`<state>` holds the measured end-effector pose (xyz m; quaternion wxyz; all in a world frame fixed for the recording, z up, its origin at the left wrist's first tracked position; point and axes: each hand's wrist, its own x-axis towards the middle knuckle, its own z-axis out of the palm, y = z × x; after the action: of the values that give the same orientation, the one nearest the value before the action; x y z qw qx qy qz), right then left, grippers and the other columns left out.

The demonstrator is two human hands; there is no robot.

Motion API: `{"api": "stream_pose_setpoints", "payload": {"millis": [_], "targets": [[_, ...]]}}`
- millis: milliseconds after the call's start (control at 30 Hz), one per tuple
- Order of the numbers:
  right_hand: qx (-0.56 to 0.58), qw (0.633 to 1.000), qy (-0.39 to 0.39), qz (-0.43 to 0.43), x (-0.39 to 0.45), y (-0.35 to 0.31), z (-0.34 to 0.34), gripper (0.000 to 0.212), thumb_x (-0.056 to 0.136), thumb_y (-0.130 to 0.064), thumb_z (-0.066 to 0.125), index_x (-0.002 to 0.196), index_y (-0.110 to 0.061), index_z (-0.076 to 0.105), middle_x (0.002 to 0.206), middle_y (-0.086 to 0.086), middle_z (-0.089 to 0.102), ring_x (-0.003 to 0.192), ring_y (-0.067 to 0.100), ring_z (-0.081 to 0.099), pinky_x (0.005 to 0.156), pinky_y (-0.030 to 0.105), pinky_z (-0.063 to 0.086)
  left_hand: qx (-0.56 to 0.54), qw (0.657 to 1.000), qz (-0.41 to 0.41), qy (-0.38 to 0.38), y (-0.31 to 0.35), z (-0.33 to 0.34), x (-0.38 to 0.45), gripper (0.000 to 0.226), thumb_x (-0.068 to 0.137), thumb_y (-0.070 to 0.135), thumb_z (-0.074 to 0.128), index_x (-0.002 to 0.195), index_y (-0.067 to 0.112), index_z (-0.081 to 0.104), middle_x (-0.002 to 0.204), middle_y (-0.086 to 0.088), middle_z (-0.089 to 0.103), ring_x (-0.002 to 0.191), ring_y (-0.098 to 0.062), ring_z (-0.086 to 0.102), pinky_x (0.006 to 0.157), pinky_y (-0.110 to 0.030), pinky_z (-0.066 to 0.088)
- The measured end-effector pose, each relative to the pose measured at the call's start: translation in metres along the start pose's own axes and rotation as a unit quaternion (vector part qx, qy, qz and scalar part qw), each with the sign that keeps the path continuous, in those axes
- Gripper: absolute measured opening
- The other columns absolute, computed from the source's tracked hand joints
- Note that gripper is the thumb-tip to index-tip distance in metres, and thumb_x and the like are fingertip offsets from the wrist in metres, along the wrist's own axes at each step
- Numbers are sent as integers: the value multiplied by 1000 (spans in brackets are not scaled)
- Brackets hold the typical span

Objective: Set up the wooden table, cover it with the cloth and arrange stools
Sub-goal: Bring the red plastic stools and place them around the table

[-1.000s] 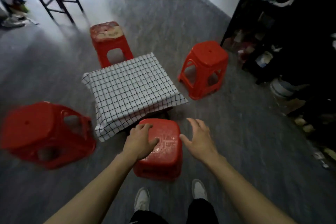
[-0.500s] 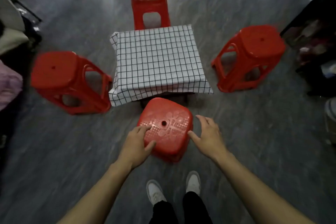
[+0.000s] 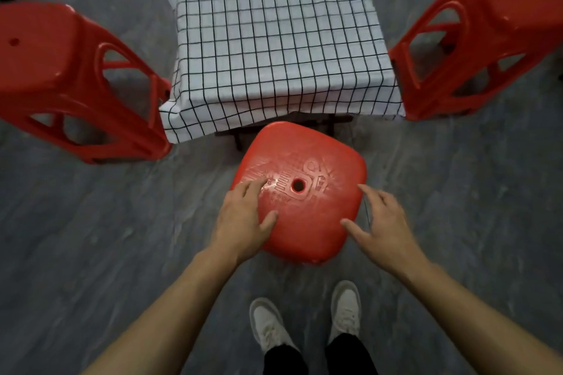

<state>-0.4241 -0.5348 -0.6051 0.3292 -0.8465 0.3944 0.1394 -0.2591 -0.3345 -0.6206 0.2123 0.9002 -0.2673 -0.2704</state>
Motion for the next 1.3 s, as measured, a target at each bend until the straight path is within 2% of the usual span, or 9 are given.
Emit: {"api": "stream_pose_setpoints", "payload": {"millis": [133, 267, 333, 433, 700, 900, 1033, 1167, 1300], "targets": [[50, 999, -3, 11, 24, 6, 33, 92, 78, -50, 76, 152, -36, 24, 152, 9, 28, 140, 27, 32, 115, 44, 33, 22, 1000, -6, -7, -24, 17, 29, 86, 78, 52, 73, 149, 39, 26, 160, -8, 14, 143, -29, 24, 115, -46, 31], [88, 996, 6, 30, 43, 9, 58, 109, 67, -58, 81, 151, -48, 11, 160, 7, 9, 146, 31, 22, 116, 54, 30, 66, 997, -14, -23, -35, 25, 55, 103, 69, 65, 74, 150, 51, 12, 163, -4, -7, 148, -32, 7, 116, -54, 26], [89, 995, 17, 44, 50, 10, 66, 116, 65, -58, 82, 151, -49, 6, 160, 6, 3, 146, 33, 21, 117, 53, 29, 70, 996, -28, -43, -39, 28, 66, 107, 67, 65, 76, 150, 52, 10, 163, -5, -8, 148, -33, 5, 117, -55, 25], [110, 992, 22, 67, 56, 9, 73, 123, 62, -53, 86, 152, -45, 3, 157, 8, 9, 142, 32, 29, 116, 49, 32, 51, 994, -50, -77, -45, 31, 74, 114, 63, 62, 81, 148, 56, 6, 162, -9, -4, 147, -36, 9, 115, -58, 28], [123, 988, 68, 67, 60, 10, 85, 129, 53, -40, 94, 152, -43, 10, 149, 9, 21, 136, 30, 35, 114, 48, 35, 24, 996, -53, -61, -44, 32, 73, 118, 60, 61, 83, 149, 53, 7, 153, -11, 15, 139, -33, 23, 110, -52, 33], [67, 997, 30, 23, 77, 17, 65, 130, 47, -41, 95, 150, -46, 16, 147, 2, 26, 135, 27, 36, 112, 47, 37, -25, 995, -88, -41, -45, 52, 33, 115, 66, 54, 83, 152, 48, 6, 149, -12, 18, 138, -33, 25, 113, -50, 32], [25, 999, -5, -29, 87, 17, 54, 126, 51, -52, 91, 150, -49, 14, 154, -5, 18, 140, 28, 29, 114, 53, 33, -62, 992, -109, -34, -47, 63, 13, 110, 73, 51, 79, 153, 45, 5, 150, -12, 17, 139, -33, 26, 114, -50, 33], [10, 1000, -9, -27, 88, 20, 52, 121, 59, -51, 89, 151, -49, 10, 158, 2, 12, 144, 31, 25, 115, 50, 30, -46, 995, -86, -15, -46, 54, 24, 100, 78, 50, 75, 153, 46, 7, 155, -10, 15, 142, -32, 24, 115, -50, 31], [11, 1000, -24, 4, 90, 17, 50, 122, 59, -52, 89, 149, -53, 6, 147, 9, 22, 133, 35, 40, 108, 53, 39, -29, 993, -114, -27, -41, 42, 54, 104, 75, 55, 76, 149, 55, 4, 158, -16, 12, 144, -38, 22, 114, -52, 27]]}}
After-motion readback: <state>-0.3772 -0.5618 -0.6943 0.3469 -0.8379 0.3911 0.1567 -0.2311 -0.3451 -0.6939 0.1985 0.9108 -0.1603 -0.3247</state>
